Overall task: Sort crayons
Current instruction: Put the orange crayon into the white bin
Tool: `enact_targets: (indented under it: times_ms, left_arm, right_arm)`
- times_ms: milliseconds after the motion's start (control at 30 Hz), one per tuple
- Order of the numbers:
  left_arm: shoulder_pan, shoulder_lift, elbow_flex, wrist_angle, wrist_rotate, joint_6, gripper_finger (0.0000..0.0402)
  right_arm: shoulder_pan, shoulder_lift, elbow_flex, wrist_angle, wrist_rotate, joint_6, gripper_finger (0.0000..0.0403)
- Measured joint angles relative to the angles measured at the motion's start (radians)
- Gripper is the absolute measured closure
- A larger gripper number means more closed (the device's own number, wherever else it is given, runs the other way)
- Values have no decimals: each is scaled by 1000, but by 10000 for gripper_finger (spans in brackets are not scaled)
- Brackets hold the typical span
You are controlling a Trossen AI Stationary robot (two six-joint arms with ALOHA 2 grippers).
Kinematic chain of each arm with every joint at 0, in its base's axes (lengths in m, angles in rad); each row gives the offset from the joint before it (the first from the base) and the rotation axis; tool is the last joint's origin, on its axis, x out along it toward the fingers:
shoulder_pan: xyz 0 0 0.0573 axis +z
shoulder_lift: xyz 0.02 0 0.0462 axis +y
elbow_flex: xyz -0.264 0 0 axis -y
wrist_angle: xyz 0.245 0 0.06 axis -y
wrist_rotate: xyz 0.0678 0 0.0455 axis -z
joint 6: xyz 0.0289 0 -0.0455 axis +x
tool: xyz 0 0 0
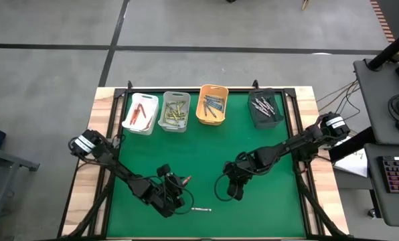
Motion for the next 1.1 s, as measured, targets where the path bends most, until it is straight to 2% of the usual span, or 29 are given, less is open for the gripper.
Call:
enact_targets:
  times_ms: [167, 433, 567, 733, 967, 1100]
  left_arm:
    - [0, 32, -1, 3, 22, -22, 282]
    - [1, 53, -1, 5, 30, -50, 220]
    - [1, 75, -2, 9, 28, -50, 215]
    - [0, 86, -2, 24, 24, -50, 255]
    - [2, 82, -1, 19, 30, -40, 382]
    - [7, 33, -4, -40, 37, -12, 387]
  right_arm:
    - [0, 0, 0, 0, 10, -9, 317]
    - [0, 0, 0, 0, 12, -10, 317]
    - [0, 0, 0, 0, 35, -16, 317]
    - [0, 0, 0, 0, 44, -23, 317]
    - [0, 0, 0, 0, 63, -46, 317]
    - [0, 0, 0, 0, 63, -48, 317]
